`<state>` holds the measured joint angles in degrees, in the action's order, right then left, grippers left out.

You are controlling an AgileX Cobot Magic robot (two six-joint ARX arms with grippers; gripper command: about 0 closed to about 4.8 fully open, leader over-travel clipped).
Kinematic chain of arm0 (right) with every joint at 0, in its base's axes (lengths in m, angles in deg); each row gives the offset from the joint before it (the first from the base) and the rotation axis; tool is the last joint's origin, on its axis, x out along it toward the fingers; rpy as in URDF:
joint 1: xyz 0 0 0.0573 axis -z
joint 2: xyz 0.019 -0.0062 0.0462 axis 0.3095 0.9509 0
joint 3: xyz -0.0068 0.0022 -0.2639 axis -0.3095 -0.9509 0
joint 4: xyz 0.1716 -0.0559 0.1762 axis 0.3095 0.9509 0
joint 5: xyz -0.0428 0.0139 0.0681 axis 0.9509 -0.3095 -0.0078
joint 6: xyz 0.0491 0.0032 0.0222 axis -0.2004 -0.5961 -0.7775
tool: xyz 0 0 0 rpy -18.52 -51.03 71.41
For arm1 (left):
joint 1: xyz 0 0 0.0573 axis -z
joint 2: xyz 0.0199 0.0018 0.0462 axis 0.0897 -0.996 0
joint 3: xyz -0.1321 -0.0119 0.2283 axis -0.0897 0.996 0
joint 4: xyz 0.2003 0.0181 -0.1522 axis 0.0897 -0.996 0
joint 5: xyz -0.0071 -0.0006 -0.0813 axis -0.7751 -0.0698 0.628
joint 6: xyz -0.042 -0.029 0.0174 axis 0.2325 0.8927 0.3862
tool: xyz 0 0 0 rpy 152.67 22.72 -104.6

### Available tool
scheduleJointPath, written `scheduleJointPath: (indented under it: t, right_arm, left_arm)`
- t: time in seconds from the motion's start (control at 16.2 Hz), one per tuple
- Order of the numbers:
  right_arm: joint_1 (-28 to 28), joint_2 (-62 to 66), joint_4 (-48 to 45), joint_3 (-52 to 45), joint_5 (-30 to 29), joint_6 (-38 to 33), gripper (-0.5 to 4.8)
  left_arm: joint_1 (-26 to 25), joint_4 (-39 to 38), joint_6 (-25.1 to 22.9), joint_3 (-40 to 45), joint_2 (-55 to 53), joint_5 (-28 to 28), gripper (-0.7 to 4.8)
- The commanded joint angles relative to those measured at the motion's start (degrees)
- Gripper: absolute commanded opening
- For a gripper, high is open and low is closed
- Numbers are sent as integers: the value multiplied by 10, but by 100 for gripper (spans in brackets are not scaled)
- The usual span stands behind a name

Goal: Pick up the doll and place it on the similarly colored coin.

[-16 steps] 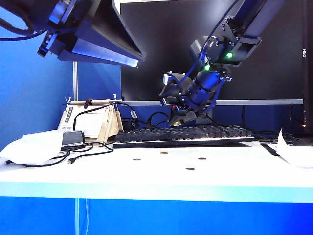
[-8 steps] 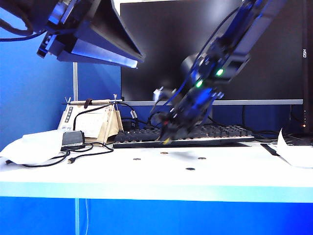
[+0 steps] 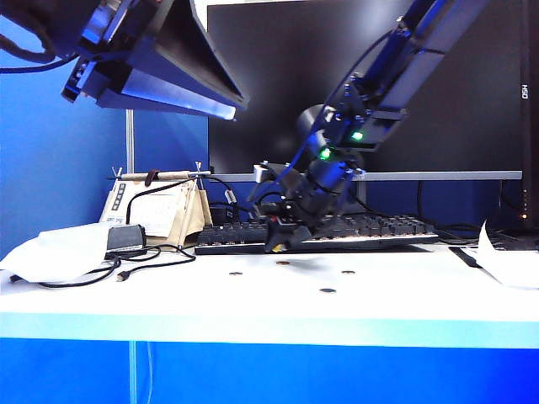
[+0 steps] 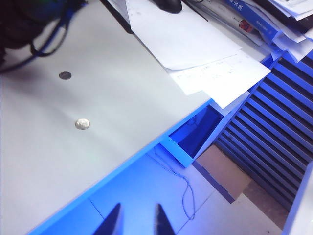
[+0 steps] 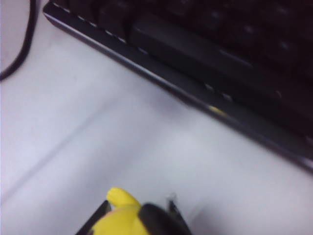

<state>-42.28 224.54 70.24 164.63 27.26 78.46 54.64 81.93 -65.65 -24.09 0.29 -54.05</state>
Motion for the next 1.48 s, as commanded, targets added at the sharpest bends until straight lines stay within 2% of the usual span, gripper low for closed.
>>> scheduleJointPath:
  t: [0.06, 0.37, 0.99, 1.05, 1.17, 1.48]
  right_arm:
    - [-1, -2, 2, 6, 21, 6, 134]
    - [0, -2, 62, 6, 31, 18, 135]
    - [-2, -2, 78, 6, 26, 18, 140]
    - [-2, -2, 78, 6, 26, 17, 149]
    - [-4, -2, 78, 6, 26, 17, 203]
    - [-10, -2, 73, 7, 26, 17, 203]
  left_arm:
    - [1, -5, 3, -1, 2, 1, 89]
    - [1, -5, 3, -1, 2, 3, 89]
    - [1, -4, 3, -1, 2, 2, 89]
    - [1, -4, 2, -1, 2, 1, 89]
    - [1, 0, 2, -1, 2, 0, 89]
    - [1, 1, 2, -1, 2, -10, 89]
